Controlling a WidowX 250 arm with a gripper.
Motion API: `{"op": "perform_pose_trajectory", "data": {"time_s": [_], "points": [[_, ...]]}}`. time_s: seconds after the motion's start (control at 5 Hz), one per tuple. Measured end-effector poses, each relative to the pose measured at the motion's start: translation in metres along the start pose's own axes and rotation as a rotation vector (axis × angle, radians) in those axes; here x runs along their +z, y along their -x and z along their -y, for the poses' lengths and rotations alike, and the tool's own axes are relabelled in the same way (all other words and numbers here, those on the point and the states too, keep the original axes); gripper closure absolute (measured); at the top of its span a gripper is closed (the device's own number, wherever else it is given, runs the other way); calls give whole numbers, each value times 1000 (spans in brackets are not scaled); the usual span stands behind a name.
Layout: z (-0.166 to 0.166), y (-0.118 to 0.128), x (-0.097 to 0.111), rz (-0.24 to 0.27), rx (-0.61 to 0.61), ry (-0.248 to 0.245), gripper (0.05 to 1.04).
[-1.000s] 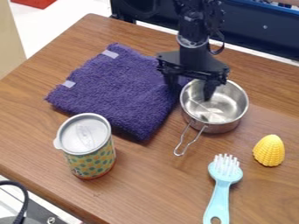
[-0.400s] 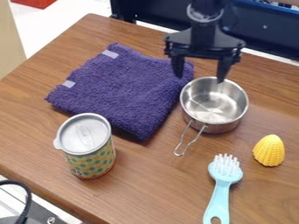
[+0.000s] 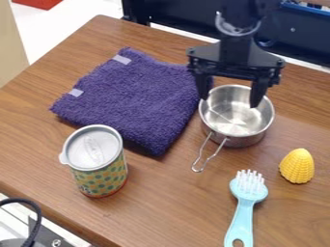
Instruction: Move the silver pot to the right of the purple cloth
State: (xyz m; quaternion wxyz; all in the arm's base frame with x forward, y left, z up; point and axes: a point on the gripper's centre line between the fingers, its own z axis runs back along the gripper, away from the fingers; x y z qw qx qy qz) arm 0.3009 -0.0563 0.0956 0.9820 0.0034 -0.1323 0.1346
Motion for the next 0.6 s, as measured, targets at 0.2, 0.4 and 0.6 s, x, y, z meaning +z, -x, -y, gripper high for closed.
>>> {"op": "perform_pose_trajectory", "data": {"time_s": [0.2,0.4,0.6], "points": [[-25,0,-8,53,36,-33,85],[-66,-7,-11,68,91,-76,85],[-102,-14,-12,62,126,-97,85]]}}
